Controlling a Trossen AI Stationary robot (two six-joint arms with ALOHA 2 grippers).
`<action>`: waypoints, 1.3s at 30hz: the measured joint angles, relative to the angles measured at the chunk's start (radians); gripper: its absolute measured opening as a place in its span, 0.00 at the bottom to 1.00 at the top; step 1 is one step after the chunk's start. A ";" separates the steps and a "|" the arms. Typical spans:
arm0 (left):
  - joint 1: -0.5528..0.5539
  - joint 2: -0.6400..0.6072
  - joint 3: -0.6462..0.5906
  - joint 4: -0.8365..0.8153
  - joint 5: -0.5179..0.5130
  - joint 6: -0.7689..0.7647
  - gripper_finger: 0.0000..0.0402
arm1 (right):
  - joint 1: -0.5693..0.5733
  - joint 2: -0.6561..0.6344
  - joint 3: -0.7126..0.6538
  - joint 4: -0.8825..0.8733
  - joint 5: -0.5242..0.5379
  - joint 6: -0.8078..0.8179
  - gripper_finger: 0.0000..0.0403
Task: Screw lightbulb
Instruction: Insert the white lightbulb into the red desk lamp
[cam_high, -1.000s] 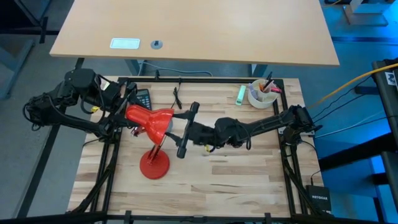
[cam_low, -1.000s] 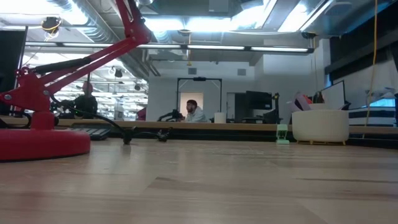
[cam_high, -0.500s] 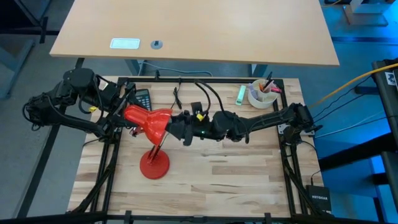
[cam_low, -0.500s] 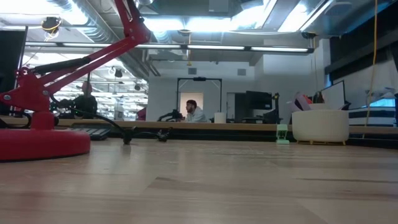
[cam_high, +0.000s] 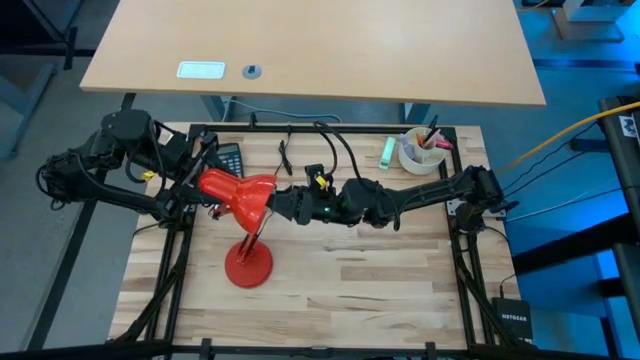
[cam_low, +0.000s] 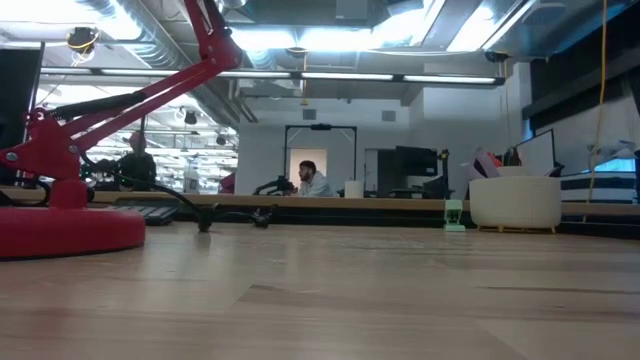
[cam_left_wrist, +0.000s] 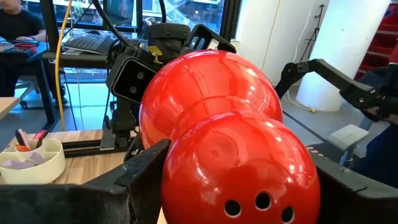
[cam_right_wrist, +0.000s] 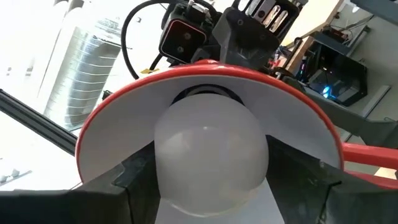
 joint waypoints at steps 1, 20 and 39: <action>0.000 0.000 0.000 0.000 0.000 0.001 0.66 | 0.000 0.000 0.000 0.000 0.000 0.000 0.62; 0.001 0.002 -0.002 0.004 -0.005 -0.022 0.66 | 0.001 0.000 -0.002 0.005 0.030 -0.003 0.62; 0.002 0.006 -0.003 0.006 -0.011 -0.047 0.66 | 0.021 0.004 -0.002 0.003 0.059 -0.061 0.93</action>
